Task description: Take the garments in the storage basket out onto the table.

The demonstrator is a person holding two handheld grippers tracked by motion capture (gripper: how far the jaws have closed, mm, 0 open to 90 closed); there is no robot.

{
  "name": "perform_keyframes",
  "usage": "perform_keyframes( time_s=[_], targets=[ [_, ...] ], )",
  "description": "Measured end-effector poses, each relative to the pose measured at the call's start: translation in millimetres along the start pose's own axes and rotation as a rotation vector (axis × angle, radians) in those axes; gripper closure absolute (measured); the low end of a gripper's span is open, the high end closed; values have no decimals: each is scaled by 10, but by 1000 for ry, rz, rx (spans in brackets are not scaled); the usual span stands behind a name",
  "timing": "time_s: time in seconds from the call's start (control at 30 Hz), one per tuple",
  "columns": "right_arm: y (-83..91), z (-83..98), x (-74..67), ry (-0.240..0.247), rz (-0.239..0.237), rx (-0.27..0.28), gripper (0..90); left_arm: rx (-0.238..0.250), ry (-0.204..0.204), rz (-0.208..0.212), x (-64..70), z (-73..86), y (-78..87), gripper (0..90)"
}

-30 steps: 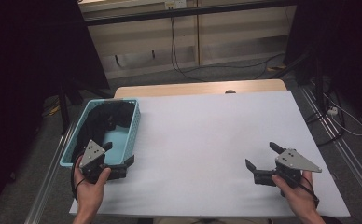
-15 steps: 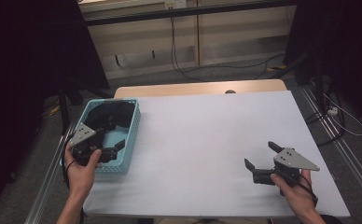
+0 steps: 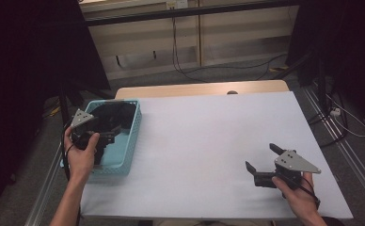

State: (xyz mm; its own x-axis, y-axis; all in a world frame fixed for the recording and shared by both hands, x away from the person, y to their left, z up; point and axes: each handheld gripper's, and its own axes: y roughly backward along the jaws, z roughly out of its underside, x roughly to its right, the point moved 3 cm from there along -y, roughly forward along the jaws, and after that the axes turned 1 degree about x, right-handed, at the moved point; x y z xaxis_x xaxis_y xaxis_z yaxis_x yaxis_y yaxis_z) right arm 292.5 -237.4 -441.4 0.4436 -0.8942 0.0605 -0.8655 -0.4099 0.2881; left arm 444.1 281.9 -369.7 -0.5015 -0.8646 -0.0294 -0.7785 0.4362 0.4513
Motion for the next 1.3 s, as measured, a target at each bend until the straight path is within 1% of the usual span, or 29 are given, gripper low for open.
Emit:
perform_keyframes(
  time_s=[0.03, 0.07, 0.1, 0.17, 0.2, 0.23, 0.27, 0.3, 0.33, 0.37, 0.4, 0.47, 0.5, 0.6, 0.63, 0.7, 0.77, 0.8, 0.87, 0.97, 1.03, 1.13, 1.2, 1.23, 1.27, 1.3],
  targets=[
    [0, 0, 0, 0, 0, 0, 5, -6, 0, 2, -29, -4, -13, 42],
    [-6, 3, 0, 0, -1, -4, 4, -20, -1, -10, -95, -8, -39, 40],
    [-6, 3, 0, 0, -1, -4, 4, -20, -1, -10, -95, -8, -39, 40],
    [-15, 6, 0, 1, -6, -7, 5, -28, 7, -6, -166, -9, -72, 40],
    [-20, 10, 0, -1, -7, -11, 6, -31, 1, -11, -197, -7, -94, 41],
    [-24, 13, 0, -1, -6, -15, 6, -40, -3, -31, -230, -2, -118, 41],
    [-26, 15, 0, 0, -7, -16, 7, -47, 8, -39, -264, 3, -143, 40],
    [-26, 15, 0, -1, -9, -16, 7, -53, 20, -36, -301, 7, -164, 41],
    [-23, 16, -2, 0, -10, -17, 7, -66, 61, -30, -370, 20, -203, 40],
    [-23, 16, -2, 0, -10, -17, 7, -66, 61, -30, -370, 20, -203, 41],
    [-20, 16, -3, 0, -11, -17, 7, -74, 65, -37, -399, 31, -225, 41],
    [-16, 17, -3, 0, -13, -17, 7, -93, 49, -73, -434, 49, -272, 55],
    [-19, 18, -3, 0, -13, -18, 7, -101, 38, -79, -464, 53, -313, 54],
    [-25, 21, -7, 2, -14, -22, 8, -104, 33, -88, -495, 46, -356, 48],
    [-27, 20, -8, 4, -15, -21, 8, -117, 23, -93, -519, 38, -378, 43],
    [-26, 20, -10, 4, -15, -21, 9, -135, 15, -100, -564, 15, -428, 38],
    [-27, 22, -10, 5, -14, -22, 8, -142, 15, -104, -603, -9, -475, 35],
    [-26, 22, -9, 5, -12, -22, 8, -155, 13, -106, -619, -17, -502, 34],
    [-25, 22, -7, 4, -12, -23, 8, -176, -8, -120, -650, -32, -551, 35],
    [-29, 24, -7, 4, -14, -24, 8, -197, 11, -115, -701, -41, -616, 41],
    [-30, 24, -10, 6, -13, -24, 8, -210, 17, -135, -742, -34, -653, 40],
    [-28, 24, -12, 5, -14, -23, 8, -257, 25, -131, -785, -23, -716, 39],
    [-30, 25, -11, 5, -15, -24, 8, -241, 17, -129, -790, -16, -743, 53],
    [-31, 26, -10, 5, -15, -25, 9, -257, 4, -131, -792, -13, -755, 59],
    [-30, 26, -12, 6, -19, -24, 9, -260, 2, -127, -791, -4, -772, 128],
    [-30, 26, -12, 6, -19, -24, 9, -269, -6, -120, -792, 9, -789, 128]
  ],
)
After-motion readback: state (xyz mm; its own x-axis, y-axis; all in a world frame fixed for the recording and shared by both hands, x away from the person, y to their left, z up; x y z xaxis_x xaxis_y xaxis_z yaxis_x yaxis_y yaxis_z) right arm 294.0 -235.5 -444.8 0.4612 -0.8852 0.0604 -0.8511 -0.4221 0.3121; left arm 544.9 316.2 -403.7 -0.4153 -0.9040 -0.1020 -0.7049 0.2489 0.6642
